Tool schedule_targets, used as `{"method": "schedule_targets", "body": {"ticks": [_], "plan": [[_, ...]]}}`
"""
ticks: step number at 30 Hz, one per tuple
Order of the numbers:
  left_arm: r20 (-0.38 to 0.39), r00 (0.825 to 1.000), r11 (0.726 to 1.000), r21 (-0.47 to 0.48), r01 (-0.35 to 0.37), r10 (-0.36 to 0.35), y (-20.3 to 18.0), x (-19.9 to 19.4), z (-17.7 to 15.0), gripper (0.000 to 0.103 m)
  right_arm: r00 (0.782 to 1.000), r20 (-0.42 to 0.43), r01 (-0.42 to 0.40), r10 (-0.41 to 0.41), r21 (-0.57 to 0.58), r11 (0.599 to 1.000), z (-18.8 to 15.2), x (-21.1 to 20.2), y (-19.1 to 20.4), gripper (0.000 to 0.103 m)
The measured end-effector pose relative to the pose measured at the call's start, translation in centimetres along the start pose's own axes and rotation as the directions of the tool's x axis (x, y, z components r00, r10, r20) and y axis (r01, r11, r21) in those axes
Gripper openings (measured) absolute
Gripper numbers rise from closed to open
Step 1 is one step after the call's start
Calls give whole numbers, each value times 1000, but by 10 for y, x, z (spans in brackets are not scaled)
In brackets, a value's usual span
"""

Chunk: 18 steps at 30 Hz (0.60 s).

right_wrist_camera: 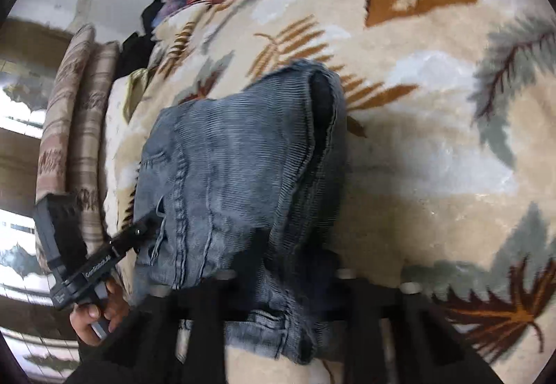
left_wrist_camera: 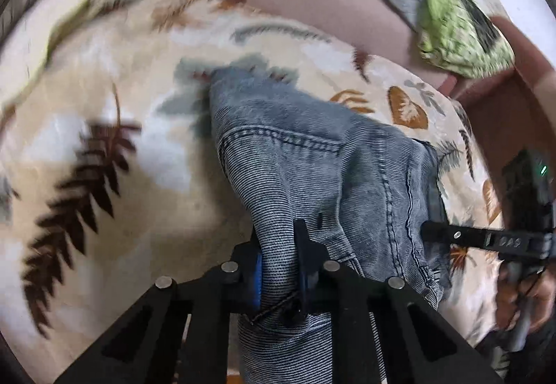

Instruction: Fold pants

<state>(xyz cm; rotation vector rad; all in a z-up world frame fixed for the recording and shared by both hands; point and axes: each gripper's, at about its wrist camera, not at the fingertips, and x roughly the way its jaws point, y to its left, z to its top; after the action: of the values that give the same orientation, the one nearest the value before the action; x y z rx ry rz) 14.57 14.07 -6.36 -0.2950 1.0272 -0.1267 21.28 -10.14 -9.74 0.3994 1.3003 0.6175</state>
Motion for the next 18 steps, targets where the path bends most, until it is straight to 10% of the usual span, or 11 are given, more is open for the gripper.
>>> {"method": "schedule_targets", "body": {"ticks": [10, 13, 16, 18], "plan": [[112, 992, 993, 107, 49, -61, -43, -31, -3, 17, 977, 205, 73, -60, -57, 996, -20, -85, 8, 14], [-65, 997, 995, 84, -46, 52, -36, 19, -10, 29, 990, 76, 119, -118, -7, 993, -18, -47, -21, 18], [-18, 996, 995, 37, -88, 89, -21, 10, -19, 62, 986, 82, 142, -147, 67, 988, -26, -41, -42, 28], [12, 994, 994, 18, -107, 107, -19, -9, -18, 65, 978, 141, 145, -153, 67, 987, -27, -57, -36, 32]]}}
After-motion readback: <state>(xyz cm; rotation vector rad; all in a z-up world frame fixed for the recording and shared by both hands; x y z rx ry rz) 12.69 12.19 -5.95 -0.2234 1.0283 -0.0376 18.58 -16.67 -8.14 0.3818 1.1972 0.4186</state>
